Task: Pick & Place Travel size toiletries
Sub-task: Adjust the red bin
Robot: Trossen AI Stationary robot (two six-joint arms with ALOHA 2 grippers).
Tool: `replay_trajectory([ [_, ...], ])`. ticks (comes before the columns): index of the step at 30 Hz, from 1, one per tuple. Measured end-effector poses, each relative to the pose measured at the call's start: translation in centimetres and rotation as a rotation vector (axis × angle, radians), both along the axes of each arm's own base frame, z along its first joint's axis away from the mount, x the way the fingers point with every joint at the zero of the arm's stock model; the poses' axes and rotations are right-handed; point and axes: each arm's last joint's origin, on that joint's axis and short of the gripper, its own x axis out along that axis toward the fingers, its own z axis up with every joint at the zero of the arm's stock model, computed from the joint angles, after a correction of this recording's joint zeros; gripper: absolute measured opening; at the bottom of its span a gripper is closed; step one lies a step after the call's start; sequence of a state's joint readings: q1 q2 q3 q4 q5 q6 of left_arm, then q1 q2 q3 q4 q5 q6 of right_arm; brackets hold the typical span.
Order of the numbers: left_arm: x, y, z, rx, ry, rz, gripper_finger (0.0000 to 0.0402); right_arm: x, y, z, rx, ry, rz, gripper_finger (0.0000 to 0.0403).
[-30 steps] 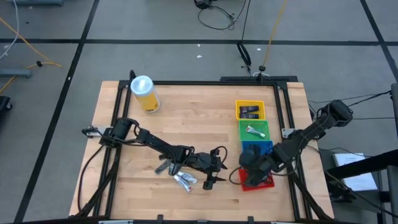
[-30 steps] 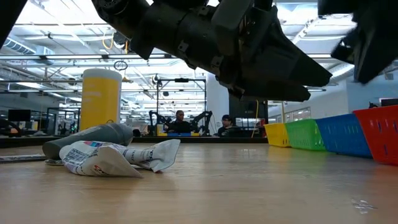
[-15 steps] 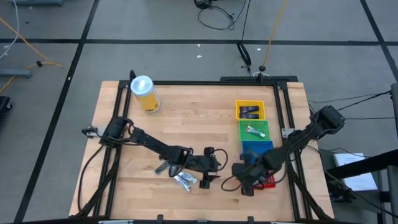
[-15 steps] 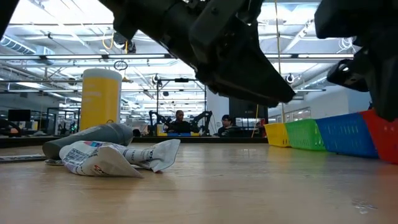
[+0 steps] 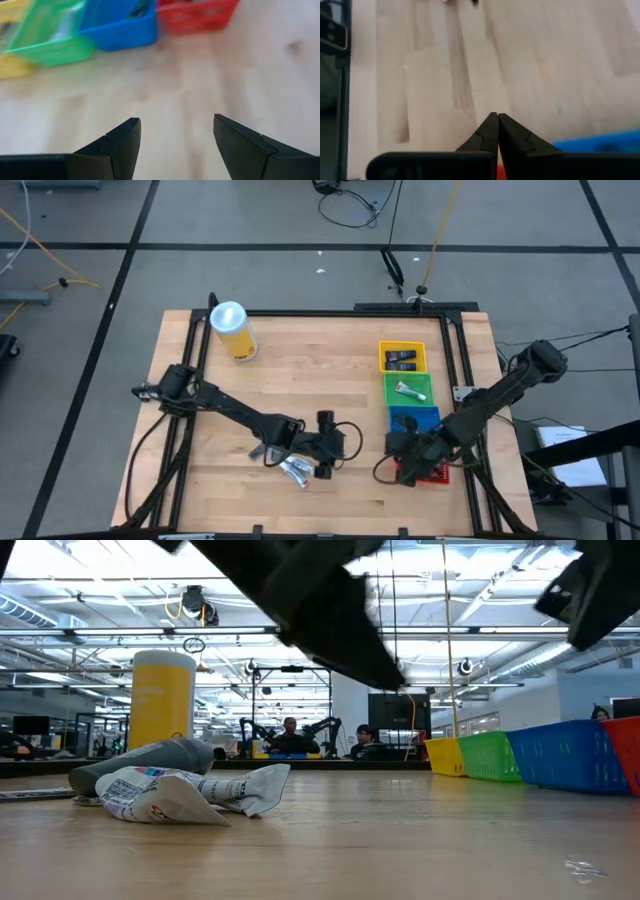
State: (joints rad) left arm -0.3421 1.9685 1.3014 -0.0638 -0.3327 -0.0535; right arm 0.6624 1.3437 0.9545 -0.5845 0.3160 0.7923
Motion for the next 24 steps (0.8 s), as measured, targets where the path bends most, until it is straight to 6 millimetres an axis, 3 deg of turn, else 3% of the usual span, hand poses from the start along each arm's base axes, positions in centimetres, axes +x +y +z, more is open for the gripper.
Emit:
replay_trajectory([
  [4, -1.7, 0.2, 1.2, 0.134, 0.059, 0.084, 0.0243, -2.1, -0.6, 0.8, 0.062, 0.081, -0.11, 0.0],
  [8, -3.0, 0.6, 0.4, 0.186, 0.082, 0.134, 0.0243, -3.3, -0.8, 0.5, 0.113, 0.2, -0.22, 0.0],
  [14, -4.3, 1.7, -1.8, 0.165, 0.11, 0.184, 0.0243, -2.4, -0.1, -1.8, 0.122, 0.262, -0.242, 0.0],
  [24, -4.3, 1.9, -2.3, 0.148, 0.07, 0.178, 0.0243, -1.2, 0.6, -4.2, 0.107, 0.334, -0.285, 0.0],
])
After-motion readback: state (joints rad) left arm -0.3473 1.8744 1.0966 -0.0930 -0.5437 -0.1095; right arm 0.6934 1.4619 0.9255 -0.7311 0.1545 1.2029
